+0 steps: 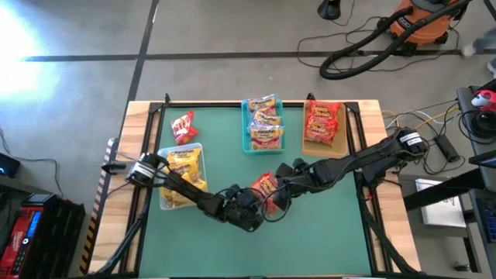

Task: Sort Maruchan noodles
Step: Put the bottom orange noodle pack into the orange bin

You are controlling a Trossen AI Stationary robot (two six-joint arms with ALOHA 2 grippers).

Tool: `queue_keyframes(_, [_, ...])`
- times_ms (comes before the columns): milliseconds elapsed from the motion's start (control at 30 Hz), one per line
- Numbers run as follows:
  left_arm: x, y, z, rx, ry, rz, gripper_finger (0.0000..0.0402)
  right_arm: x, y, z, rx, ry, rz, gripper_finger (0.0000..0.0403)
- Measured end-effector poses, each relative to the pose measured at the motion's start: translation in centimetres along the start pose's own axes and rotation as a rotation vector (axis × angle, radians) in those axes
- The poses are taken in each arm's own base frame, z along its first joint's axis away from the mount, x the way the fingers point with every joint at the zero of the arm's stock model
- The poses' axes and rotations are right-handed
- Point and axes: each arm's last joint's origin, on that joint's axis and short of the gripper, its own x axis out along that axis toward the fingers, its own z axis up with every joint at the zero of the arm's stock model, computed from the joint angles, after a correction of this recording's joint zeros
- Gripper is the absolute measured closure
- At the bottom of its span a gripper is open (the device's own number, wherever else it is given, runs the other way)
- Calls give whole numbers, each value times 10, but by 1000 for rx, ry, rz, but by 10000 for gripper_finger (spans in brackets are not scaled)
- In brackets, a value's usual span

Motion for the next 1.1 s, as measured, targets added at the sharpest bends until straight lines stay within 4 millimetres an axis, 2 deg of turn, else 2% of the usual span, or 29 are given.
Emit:
queue_keyframes(167, [8,2,-6,-33,-11,20,326,0,-2,-2,-22,16,-20,271])
queue_keyframes(333, [13,4,-12,-39,0,38,327,-2,-14,-7,-73,99,-102,270])
queue_keyframes(567, [14,6,-15,-28,20,44,337,-3,-29,-4,-54,147,-168,270])
queue_keyframes(700, [5,0,-13,-19,-9,16,351,-1,-32,-1,-67,151,-175,271])
queue_keyframes(767, [-2,-6,-11,53,-64,-6,358,1,-33,-1,-62,154,-181,270])
queue_keyframes(900, [-16,-17,3,113,-123,-52,362,3,-36,1,-52,154,-187,267])
queue_keyframes(1100, [-12,-13,5,109,-141,-28,362,4,-38,0,-51,157,-191,266])
